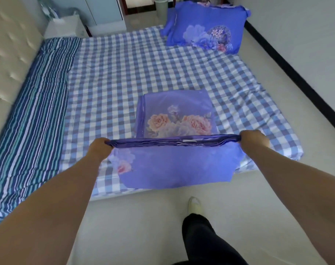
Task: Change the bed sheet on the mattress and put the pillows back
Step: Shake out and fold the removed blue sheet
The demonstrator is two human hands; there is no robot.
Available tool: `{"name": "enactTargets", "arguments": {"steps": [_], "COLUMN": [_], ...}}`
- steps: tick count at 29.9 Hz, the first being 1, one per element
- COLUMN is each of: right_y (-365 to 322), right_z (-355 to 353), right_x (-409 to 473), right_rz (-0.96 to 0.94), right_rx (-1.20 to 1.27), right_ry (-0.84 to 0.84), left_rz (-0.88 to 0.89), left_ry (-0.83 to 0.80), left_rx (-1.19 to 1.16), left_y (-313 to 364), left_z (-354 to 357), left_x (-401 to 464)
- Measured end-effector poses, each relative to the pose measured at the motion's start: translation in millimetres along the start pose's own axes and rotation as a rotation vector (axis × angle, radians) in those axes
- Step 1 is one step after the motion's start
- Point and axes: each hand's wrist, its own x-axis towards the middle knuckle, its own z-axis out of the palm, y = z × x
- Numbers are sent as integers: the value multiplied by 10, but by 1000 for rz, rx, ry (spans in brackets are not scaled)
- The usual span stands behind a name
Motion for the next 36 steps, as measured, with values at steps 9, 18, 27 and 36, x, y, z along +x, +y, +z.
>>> {"name": "enactTargets", "arguments": {"steps": [9, 18, 27, 36], "right_y": [-269, -719, -1080, -1338], "right_z": [-585, -666, -549, -198], "right_x": [1385, 2394, 3477, 4559], "right_rz": [156, 416, 463, 346], "right_rx": [686, 1390, 1252, 1099], "right_ry": [-38, 41, 35, -13], "left_rz": [-405, -388, -372, -384], "left_ry": [125, 162, 130, 160], "left_rx": [-716, -668, -605, -390], "left_y": [853, 1209, 1492, 1714], "left_z": [48, 52, 384, 826], "left_x": [1171, 2394, 3478, 4356]}}
